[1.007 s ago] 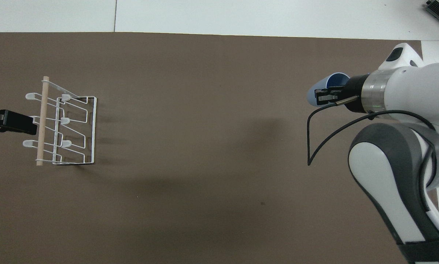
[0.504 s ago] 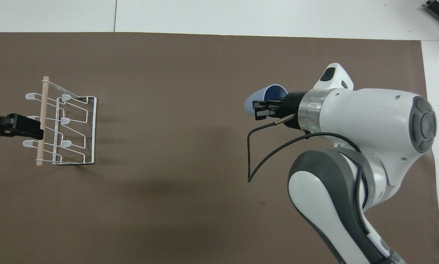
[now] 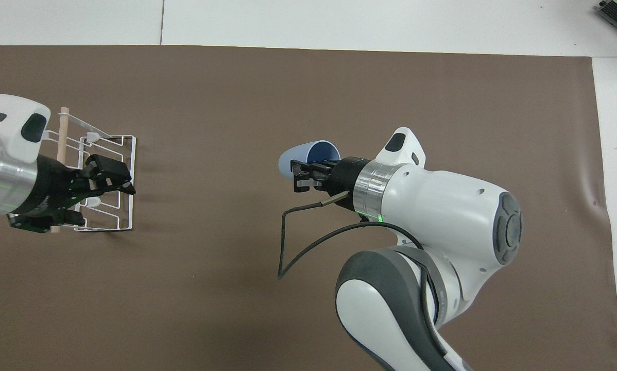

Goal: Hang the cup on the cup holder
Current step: 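Carry the cup with the right gripper while the left gripper approaches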

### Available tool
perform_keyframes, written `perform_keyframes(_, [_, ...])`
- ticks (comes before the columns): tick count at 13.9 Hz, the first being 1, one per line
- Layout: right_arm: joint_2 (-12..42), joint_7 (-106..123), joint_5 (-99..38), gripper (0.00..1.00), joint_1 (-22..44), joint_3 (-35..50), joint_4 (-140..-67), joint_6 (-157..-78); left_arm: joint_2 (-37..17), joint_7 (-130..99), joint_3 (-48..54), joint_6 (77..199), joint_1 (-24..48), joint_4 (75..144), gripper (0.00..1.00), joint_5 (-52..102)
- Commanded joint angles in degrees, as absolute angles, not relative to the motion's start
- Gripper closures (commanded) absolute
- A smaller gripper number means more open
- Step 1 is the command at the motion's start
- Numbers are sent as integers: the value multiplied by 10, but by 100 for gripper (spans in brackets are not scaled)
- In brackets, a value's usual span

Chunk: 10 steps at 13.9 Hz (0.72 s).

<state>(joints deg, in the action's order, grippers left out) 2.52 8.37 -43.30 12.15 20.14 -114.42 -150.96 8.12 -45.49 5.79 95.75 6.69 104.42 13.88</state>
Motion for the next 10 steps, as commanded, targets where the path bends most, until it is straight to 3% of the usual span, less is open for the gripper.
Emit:
perform_keyframes(1, [25, 112, -485, 100, 115, 200, -1146, -1517, 128, -610, 50, 1050, 76, 1131, 0, 233])
perform_keyframes(7, [25, 140, -519, 100, 117, 200, -1145, -1520, 109, -738, 50, 1205, 75, 1193, 0, 469])
perform_keyframes(10, [25, 143, -519, 100, 118, 200, -1146, -1520, 72, -753, 51, 1239, 112, 1196, 0, 482])
